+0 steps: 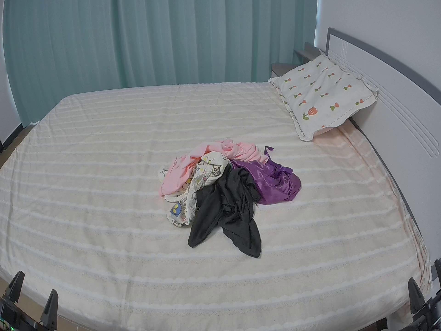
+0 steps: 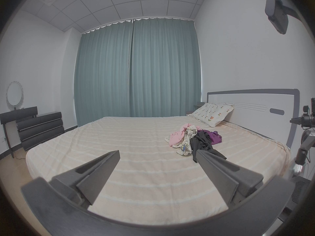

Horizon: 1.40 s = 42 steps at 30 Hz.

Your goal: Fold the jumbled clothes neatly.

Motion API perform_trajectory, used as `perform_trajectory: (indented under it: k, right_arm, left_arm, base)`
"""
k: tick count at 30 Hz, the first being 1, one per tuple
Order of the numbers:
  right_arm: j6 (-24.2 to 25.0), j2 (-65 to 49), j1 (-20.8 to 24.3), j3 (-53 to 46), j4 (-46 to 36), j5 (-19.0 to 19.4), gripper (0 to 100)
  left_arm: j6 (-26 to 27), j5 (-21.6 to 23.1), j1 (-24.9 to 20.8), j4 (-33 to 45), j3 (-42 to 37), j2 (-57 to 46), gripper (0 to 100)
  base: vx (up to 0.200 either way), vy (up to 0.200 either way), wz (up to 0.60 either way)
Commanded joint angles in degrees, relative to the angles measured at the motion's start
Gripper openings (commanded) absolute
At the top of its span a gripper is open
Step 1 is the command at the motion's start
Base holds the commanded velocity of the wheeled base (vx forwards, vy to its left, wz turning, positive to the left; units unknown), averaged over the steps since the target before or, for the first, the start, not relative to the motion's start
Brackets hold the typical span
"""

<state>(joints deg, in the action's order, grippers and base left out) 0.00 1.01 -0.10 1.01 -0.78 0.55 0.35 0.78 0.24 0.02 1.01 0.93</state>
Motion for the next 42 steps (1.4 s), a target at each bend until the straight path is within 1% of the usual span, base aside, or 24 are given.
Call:
perform_trajectory:
  k: [1,20,28,37,38,39,40,41,42]
  right_arm:
    - [-0.1,-0.9,0.0,-0.7,-0.1,0.1,100]
    - [0.0,-1.0,0.0,-0.6,-0.1,0.1,100]
    - [-1.1,-0.5,0.3,-0.5,-0.4,0.2,100]
    - [-0.4,-0.6,0.1,-0.3,0.2,0.0,100]
    - [-0.2,0.0,0.5,1.9,0.3,0.2,100]
    - [-0.2,0.0,0.5,1.9,0.3,0.2,100]
    - [3.3,5.7,1.2,13.3,0.6,0.3,100]
    - [4.7,8.4,1.4,15.6,0.3,0.8,100]
    - [4.5,9.8,1.5,16.2,0.1,1.5,100]
  left_arm:
    - [0.0,0.0,0.0,0.1,-0.9,-0.5,100]
    - [0.0,0.0,0.0,0.1,-0.9,-0.5,100]
    - [0.0,0.0,0.0,0.0,-0.9,-0.5,100]
    - [0.0,0.0,0.0,0.0,-0.9,-0.5,100]
    - [0.0,0.0,0.0,0.1,-0.9,-0.5,100]
    - [0.0,0.0,0.0,0.0,-0.9,-0.5,100]
    - [0.0,0.0,0.0,0.0,-0.9,-0.6,100]
    - [0.0,0.0,0.0,0.1,-0.9,-0.6,100]
    - [0.0,0.0,0.0,0.1,-0.9,-0.5,100]
  base:
    - [0.0,0.0,0.0]
    - [0.0,0.0,0.0]
    - [0.0,0.0,0.0]
    - [0.0,0.0,0.0]
    - [0.0,0.0,0.0]
    - [0.0,0.0,0.0]
    - [0.0,0.0,0.0]
    - [0.0,0.0,0.0]
    - [0.0,0.0,0.0]
